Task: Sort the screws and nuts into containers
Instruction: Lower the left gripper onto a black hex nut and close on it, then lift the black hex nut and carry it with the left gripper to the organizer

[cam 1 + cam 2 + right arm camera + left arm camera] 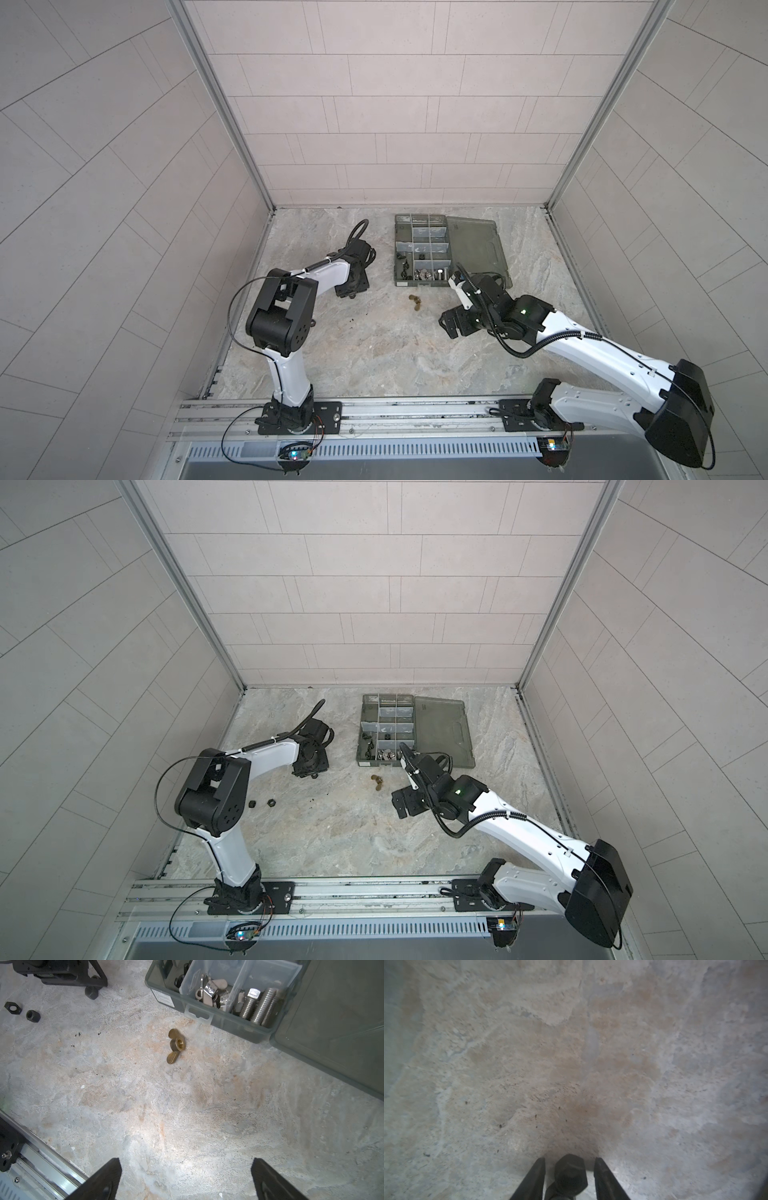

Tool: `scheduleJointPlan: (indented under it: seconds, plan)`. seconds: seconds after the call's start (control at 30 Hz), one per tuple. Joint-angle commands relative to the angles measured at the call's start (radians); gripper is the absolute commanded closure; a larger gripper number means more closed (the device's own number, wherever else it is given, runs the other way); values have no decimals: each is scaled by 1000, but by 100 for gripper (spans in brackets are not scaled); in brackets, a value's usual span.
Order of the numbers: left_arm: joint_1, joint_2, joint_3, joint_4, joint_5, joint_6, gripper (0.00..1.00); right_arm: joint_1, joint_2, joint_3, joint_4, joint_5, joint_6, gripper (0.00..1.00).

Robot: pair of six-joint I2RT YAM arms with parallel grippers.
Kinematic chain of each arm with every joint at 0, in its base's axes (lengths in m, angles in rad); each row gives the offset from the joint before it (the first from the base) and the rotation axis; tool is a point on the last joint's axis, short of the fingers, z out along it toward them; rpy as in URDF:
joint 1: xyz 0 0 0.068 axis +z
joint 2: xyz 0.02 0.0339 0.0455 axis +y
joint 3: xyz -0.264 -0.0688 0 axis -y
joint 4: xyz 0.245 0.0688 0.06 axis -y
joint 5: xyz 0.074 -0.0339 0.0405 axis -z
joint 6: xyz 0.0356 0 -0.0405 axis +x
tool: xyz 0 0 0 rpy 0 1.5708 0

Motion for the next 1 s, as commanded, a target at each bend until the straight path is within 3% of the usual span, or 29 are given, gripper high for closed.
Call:
scheduleJointPlan:
  seconds: [0.0, 0.23, 0.43, 0.7, 0.97]
  plan:
    - [8, 22, 15, -3, -1, 5, 58, -8, 8, 22, -22, -6, -12, 1]
    - [8, 21, 16, -16, -1, 2, 67, -13, 19, 22, -14, -16, -16, 1]
    - [8, 28, 30, -28, -1, 0, 83, -16, 15, 20, -14, -18, -17, 1]
    - [2, -8, 72, -67, 37, -3, 84, -33, 7, 25, -15, -18, -28, 1]
    - [-55, -43, 186, -138, 53, -7, 83, -117, 20, 73, 0, -46, -63, 1]
